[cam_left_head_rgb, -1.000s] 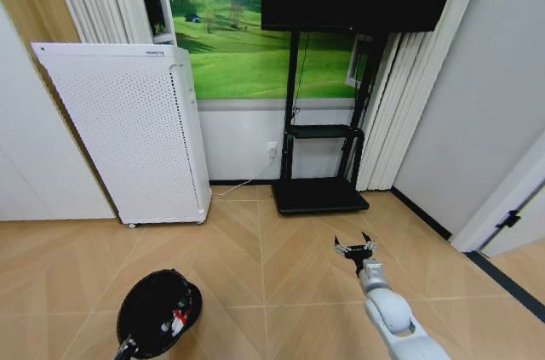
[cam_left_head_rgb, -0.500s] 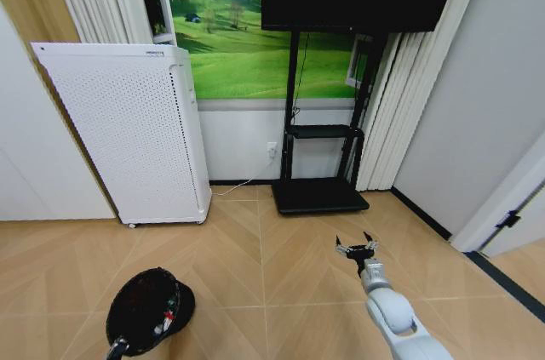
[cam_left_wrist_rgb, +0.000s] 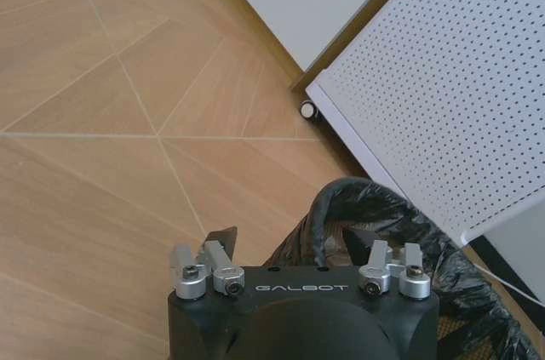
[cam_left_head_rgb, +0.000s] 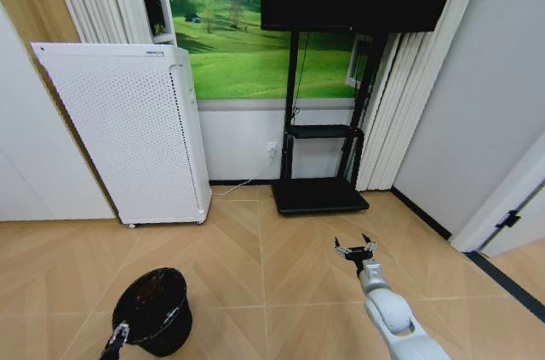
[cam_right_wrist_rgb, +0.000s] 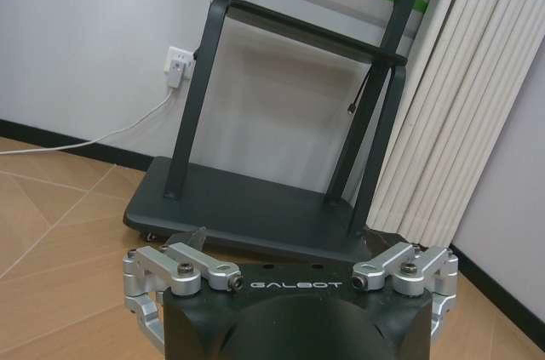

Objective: Pick up the trash bin and place the garbage on the floor into it.

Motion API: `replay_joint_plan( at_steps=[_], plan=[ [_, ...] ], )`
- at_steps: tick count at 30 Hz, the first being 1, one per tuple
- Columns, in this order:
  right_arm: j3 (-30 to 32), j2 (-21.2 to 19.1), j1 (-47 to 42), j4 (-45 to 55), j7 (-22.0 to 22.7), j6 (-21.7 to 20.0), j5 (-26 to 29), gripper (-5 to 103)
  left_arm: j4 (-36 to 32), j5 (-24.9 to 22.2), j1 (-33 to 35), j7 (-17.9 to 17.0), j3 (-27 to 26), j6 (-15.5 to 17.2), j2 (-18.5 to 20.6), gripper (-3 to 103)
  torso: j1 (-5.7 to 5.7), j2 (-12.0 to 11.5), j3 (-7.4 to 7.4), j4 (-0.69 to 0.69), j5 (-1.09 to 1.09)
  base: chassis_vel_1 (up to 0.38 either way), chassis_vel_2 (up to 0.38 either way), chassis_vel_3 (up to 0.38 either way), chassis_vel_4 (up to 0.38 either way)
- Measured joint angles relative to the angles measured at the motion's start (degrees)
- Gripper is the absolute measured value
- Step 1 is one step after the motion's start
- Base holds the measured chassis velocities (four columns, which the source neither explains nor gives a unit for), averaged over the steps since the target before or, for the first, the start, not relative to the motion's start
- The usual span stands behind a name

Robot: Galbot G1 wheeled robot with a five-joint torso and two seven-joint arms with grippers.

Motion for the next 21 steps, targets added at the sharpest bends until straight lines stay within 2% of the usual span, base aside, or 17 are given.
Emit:
replay_joint_plan(
  at_steps=[1, 2, 3, 6, 11, 13, 14, 15, 16, 18, 19, 21],
  plan=[
    [0.0, 0.0, 0.0, 0.0, 0.0, -0.1, 0.0, 100, -0.1, 0.1, 0.0, 0.0, -0.1, 0.0, 0.0, 71, 0.00, 0.0, 0.00, 0.00, 0.00, 0.000, 0.000, 0.000, 0.000],
    [0.0, 0.2, -0.1, 0.0, 0.0, -0.2, 0.0, 100, -0.3, 0.3, 0.0, 0.2, -0.2, 0.1, 0.1, 82, 0.00, 0.0, 0.00, -0.01, 0.01, 0.000, 0.000, 0.000, 0.000],
    [0.0, 0.2, -0.1, 0.0, 0.0, -0.2, 0.0, 100, -0.3, 0.3, 0.0, 0.2, -0.2, 0.1, 0.1, 82, 0.00, 0.0, 0.00, -0.01, 0.01, 0.000, 0.000, 0.000, 0.000],
    [-0.1, 0.4, -0.5, 0.1, 0.0, -0.5, 0.0, 100, -2.9, 3.7, -1.0, 1.7, -2.5, 0.1, 0.5, 97, 0.00, 0.0, 0.00, 0.00, 0.00, 0.000, 0.000, 0.000, 0.000],
    [0.0, 0.4, -0.6, 0.6, 0.4, -0.6, 0.5, 100, -7.9, 7.0, -2.0, 2.2, -4.6, 1.9, 0.9, 100, 0.00, 0.0, 0.00, 0.00, 0.02, 0.000, 0.000, 0.000, 0.000],
    [0.1, 0.8, -0.7, 2.0, 1.1, -1.1, 1.3, 100, -11.3, 12.1, -2.1, 2.4, -4.7, 3.6, 1.1, 100, 0.00, 0.0, 0.00, 0.00, 0.00, 0.000, 0.000, 0.000, 0.000],
    [0.1, 0.8, -0.7, 2.0, 1.1, -1.1, 1.3, 100, -11.3, 12.1, -2.1, 2.4, -4.7, 3.6, 1.1, 100, 0.00, 0.0, 0.00, 0.00, 0.00, 0.000, 0.000, 0.000, 0.000],
    [0.3, 1.1, -0.9, 2.8, 1.3, -1.3, 1.6, 100, -13.7, 15.4, -2.3, 2.4, -4.2, 4.4, 1.4, 100, 0.00, 0.0, 0.00, 0.01, 0.00, 0.000, 0.000, 0.000, 0.000],
    [0.3, 1.1, -0.9, 2.8, 1.3, -1.3, 1.6, 100, -13.7, 15.4, -2.3, 2.4, -4.2, 4.4, 1.4, 100, 0.00, 0.0, 0.00, 0.01, 0.00, 0.000, 0.000, 0.000, 0.000],
    [0.7, 1.9, -1.3, 4.2, 1.6, -1.4, 1.7, 100, -18.9, 22.1, -3.5, 1.9, -2.1, 6.0, 2.4, 100, 0.00, 0.0, 0.00, 0.01, 0.00, 0.000, 0.000, 0.000, 0.000],
    [0.7, 1.9, -1.3, 4.2, 1.6, -1.4, 1.7, 100, -18.9, 22.1, -3.5, 1.9, -2.1, 6.0, 2.4, 100, 0.00, 0.0, 0.00, 0.01, 0.00, 0.000, 0.000, 0.000, 0.000],
    [1.6, 3.2, -2.0, 4.9, 1.6, -0.9, 1.7, 100, -23.7, 27.4, -5.3, 0.9, 0.6, 8.8, 3.9, 100, 0.00, 0.0, 0.00, -0.01, 0.01, 0.000, 0.000, 0.000, 0.000]
  ],
)
